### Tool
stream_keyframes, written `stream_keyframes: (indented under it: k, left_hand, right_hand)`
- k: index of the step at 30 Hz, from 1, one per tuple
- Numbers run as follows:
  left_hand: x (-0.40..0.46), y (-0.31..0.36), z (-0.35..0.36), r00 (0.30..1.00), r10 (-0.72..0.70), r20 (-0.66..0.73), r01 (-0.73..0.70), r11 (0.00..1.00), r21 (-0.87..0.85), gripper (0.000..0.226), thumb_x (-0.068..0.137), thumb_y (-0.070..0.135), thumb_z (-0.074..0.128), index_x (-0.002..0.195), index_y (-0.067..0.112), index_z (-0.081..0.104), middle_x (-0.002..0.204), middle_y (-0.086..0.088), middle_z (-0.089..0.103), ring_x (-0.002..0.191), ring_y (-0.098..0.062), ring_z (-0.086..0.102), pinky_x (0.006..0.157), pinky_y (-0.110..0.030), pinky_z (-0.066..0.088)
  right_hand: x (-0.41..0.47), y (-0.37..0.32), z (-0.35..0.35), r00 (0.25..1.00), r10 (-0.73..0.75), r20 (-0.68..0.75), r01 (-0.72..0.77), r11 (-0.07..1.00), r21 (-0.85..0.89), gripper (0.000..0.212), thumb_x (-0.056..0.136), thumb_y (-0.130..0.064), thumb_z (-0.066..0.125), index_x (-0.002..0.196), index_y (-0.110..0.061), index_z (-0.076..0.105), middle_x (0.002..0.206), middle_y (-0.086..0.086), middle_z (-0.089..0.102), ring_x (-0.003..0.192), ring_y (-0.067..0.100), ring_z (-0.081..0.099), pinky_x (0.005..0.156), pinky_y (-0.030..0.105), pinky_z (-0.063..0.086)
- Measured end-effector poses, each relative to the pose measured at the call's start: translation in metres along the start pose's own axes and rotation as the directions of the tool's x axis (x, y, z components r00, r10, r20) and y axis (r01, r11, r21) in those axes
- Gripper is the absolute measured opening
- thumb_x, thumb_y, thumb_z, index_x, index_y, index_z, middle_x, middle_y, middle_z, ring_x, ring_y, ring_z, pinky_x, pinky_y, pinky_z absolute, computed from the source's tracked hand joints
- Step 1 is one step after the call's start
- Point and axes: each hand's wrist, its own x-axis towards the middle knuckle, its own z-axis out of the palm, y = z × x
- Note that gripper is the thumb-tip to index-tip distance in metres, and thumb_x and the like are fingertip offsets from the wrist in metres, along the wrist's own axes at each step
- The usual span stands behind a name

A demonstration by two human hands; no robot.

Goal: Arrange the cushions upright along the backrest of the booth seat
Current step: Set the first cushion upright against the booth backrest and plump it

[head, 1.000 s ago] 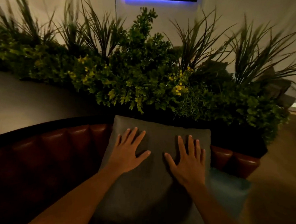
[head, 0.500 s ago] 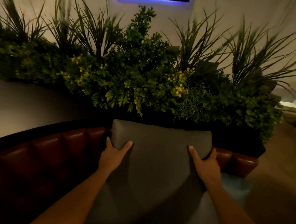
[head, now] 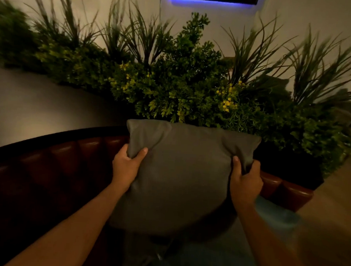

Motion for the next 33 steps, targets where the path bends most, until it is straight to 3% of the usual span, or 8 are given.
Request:
stream_keyframes:
  k: [3, 6, 10, 13, 16, 21, 24, 33]
  left_hand:
    - [-0.019, 0.018, -0.042, 0.993, -0.105, -0.044, 0.081, 0.921, -0.381, 0.050, 0.085, 0.030, 0.078, 0.130, 0.027, 0.056, 0.117, 0.003, 0.069, 0.101, -0.012, 0.069, 0.084, -0.032, 0.056]
    - [-0.034, 0.030, -0.089, 0.992, -0.097, 0.085, 0.128, 0.819, -0.559, 0.079, 0.074, 0.051, 0.081, 0.142, 0.023, 0.050, 0.126, -0.001, 0.069, 0.112, -0.017, 0.068, 0.092, -0.036, 0.055]
    - [-0.070, 0.038, -0.134, 0.984, -0.098, 0.150, 0.162, 0.846, -0.509, 0.078, 0.072, 0.057, 0.077, 0.137, 0.019, 0.057, 0.127, -0.002, 0.070, 0.115, -0.017, 0.067, 0.100, -0.039, 0.051]
    - [-0.098, 0.038, -0.171, 0.988, -0.154, -0.025, 0.113, 0.820, -0.561, 0.068, 0.078, 0.045, 0.073, 0.138, 0.018, 0.056, 0.124, -0.004, 0.071, 0.112, -0.019, 0.069, 0.094, -0.037, 0.055]
    - [-0.123, 0.034, -0.214, 0.954, -0.201, -0.223, 0.060, 0.857, -0.512, 0.069, 0.072, 0.045, 0.081, 0.132, 0.017, 0.062, 0.118, -0.002, 0.074, 0.108, -0.017, 0.071, 0.089, -0.034, 0.058]
    - [-0.173, 0.023, -0.304, 0.803, -0.204, -0.560, 0.016, 0.947, -0.321, 0.040, 0.080, 0.042, 0.082, 0.113, 0.023, 0.070, 0.107, 0.006, 0.075, 0.097, -0.007, 0.072, 0.084, -0.027, 0.058]
    - [-0.203, 0.024, -0.363, 0.695, -0.150, -0.703, -0.017, 0.974, -0.226, 0.043, 0.081, 0.041, 0.081, 0.115, 0.016, 0.072, 0.104, 0.005, 0.076, 0.093, -0.005, 0.073, 0.080, -0.024, 0.059]
    - [-0.346, -0.017, -0.565, 0.488, -0.155, -0.859, 0.038, 0.987, -0.156, 0.040, 0.082, 0.043, 0.079, 0.115, 0.022, 0.069, 0.106, 0.008, 0.075, 0.096, -0.002, 0.071, 0.080, -0.021, 0.057]
  right_hand:
    - [-0.008, -0.020, -0.023, 0.999, 0.021, 0.047, -0.036, 0.940, 0.340, 0.059, 0.089, -0.055, 0.069, 0.130, -0.015, 0.056, 0.121, 0.004, 0.066, 0.112, 0.019, 0.063, 0.097, 0.036, 0.051]
    - [-0.009, -0.044, -0.040, 0.976, -0.044, 0.215, -0.076, 0.851, 0.519, 0.093, 0.077, -0.071, 0.065, 0.152, -0.024, 0.036, 0.144, -0.002, 0.048, 0.128, 0.009, 0.050, 0.102, 0.019, 0.042]
    - [-0.025, -0.073, -0.032, 0.895, -0.152, 0.420, -0.091, 0.859, 0.504, 0.091, 0.080, -0.065, 0.066, 0.157, -0.025, 0.036, 0.151, -0.005, 0.047, 0.127, 0.001, 0.053, 0.104, 0.017, 0.042]
    - [-0.051, -0.089, -0.018, 0.843, -0.190, 0.503, -0.123, 0.843, 0.524, 0.056, 0.092, -0.043, 0.073, 0.141, -0.024, 0.054, 0.129, -0.006, 0.065, 0.101, -0.017, 0.061, 0.087, 0.007, 0.048]
    - [-0.083, -0.114, 0.000, 0.827, -0.223, 0.516, -0.130, 0.818, 0.561, 0.046, 0.090, -0.039, 0.077, 0.131, -0.025, 0.062, 0.120, -0.013, 0.068, 0.103, -0.009, 0.066, 0.090, 0.015, 0.052]
    - [-0.174, -0.160, 0.039, 0.807, -0.266, 0.527, -0.129, 0.792, 0.597, 0.048, 0.087, -0.039, 0.080, 0.127, -0.016, 0.069, 0.115, -0.011, 0.071, 0.103, -0.005, 0.068, 0.089, 0.015, 0.053]
    - [-0.239, -0.188, 0.060, 0.774, -0.261, 0.577, -0.180, 0.783, 0.595, 0.043, 0.087, -0.041, 0.080, 0.122, -0.018, 0.072, 0.108, -0.016, 0.072, 0.097, -0.010, 0.067, 0.088, 0.015, 0.054]
    - [-0.461, -0.259, 0.077, 0.567, -0.357, 0.742, -0.240, 0.790, 0.564, 0.041, 0.087, -0.042, 0.078, 0.123, -0.027, 0.066, 0.114, -0.014, 0.071, 0.103, -0.001, 0.069, 0.089, 0.020, 0.055]
